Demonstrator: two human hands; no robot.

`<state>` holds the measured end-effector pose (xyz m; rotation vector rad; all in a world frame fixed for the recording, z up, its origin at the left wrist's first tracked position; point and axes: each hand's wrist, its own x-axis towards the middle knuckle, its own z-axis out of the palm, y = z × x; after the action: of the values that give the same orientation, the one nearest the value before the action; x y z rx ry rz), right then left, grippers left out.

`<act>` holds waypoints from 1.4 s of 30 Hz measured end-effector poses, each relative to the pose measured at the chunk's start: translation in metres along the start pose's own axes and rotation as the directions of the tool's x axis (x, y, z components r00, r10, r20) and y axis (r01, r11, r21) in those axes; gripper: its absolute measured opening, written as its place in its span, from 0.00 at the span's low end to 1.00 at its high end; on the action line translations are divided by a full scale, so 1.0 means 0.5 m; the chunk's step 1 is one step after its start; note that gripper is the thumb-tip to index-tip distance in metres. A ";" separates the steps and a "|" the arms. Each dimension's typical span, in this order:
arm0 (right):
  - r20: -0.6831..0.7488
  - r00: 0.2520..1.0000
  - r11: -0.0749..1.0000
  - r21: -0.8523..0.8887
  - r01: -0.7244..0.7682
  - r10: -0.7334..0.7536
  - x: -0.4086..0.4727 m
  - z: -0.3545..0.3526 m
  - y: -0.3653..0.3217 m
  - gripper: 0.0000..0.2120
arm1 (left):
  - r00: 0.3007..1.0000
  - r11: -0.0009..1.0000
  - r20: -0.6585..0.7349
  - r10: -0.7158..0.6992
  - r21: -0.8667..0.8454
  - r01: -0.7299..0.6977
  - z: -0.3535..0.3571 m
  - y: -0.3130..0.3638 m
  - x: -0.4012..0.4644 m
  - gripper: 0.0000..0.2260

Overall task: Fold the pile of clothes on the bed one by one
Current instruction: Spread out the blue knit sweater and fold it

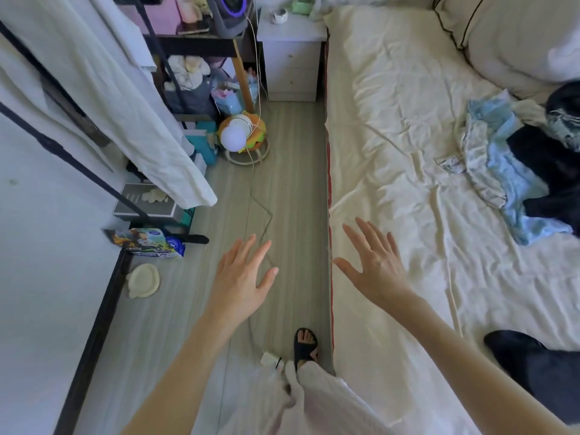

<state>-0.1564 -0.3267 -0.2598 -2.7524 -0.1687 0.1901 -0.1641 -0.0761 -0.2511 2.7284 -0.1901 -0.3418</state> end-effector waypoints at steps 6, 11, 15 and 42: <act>-0.050 0.995 0.996 0.021 -0.081 0.082 0.127 -0.062 0.046 0.32 | 0.994 0.997 -0.079 0.070 0.049 -0.067 -0.074 0.029 0.175 0.24; -0.070 0.980 0.982 0.029 -0.187 0.188 0.224 -0.076 0.104 0.32 | 0.988 0.985 -0.015 0.156 0.079 -0.154 -0.077 0.040 0.326 0.24; -0.103 0.948 0.954 0.045 -0.297 0.300 0.318 -0.079 0.155 0.32 | 0.969 0.968 0.070 0.239 0.062 -0.243 -0.067 0.043 0.480 0.24; -0.035 0.532 0.531 0.144 -0.835 0.846 0.676 -0.171 0.586 0.29 | 0.525 0.622 0.555 0.646 0.017 -0.783 0.095 0.415 1.314 0.23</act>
<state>0.2161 -0.5794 -0.3281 -2.4653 1.2127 0.2910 0.4374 -0.4003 -0.3515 2.4226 -1.5844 -0.8041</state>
